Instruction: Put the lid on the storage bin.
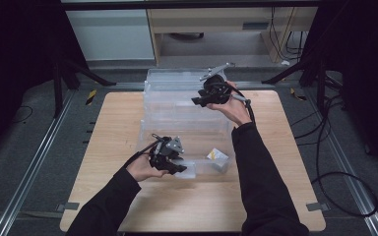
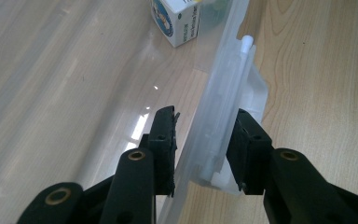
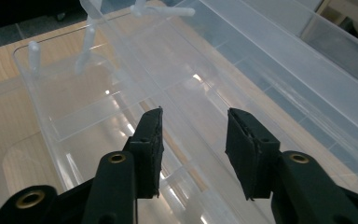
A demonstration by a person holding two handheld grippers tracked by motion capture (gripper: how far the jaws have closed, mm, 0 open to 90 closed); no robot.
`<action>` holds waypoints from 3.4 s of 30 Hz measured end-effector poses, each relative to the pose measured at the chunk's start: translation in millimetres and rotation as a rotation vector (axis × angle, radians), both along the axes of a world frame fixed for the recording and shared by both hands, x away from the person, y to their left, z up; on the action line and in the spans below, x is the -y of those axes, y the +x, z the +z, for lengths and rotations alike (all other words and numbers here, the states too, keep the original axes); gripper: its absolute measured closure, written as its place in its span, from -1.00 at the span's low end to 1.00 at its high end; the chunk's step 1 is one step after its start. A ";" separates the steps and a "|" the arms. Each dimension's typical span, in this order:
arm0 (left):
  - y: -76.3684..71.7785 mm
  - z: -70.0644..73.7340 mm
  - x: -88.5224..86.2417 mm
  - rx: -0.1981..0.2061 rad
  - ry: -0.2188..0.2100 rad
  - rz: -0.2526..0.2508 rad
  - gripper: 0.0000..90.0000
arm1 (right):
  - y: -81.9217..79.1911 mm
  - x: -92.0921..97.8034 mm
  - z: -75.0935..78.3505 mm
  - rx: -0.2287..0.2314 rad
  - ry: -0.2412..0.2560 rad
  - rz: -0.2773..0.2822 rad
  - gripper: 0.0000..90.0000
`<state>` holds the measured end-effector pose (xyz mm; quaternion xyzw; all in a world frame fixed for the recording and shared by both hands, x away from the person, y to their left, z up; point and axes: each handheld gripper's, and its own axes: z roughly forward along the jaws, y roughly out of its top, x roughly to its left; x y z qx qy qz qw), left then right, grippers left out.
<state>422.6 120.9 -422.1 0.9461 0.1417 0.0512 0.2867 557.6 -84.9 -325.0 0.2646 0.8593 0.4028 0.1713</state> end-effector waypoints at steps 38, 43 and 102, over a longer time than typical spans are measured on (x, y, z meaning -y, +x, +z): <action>1.5 0.6 1.0 -0.004 0.006 -0.006 0.44 | 22.1 -20.0 11.9 -0.151 -0.144 0.161 0.62; 1.5 0.3 1.1 -0.001 0.004 -0.007 0.44 | 23.9 -21.7 13.1 -0.151 -0.165 0.183 0.76; -2.3 1.1 4.3 -0.012 0.016 -0.047 0.46 | -47.7 -12.1 22.0 -0.115 -0.190 0.360 0.95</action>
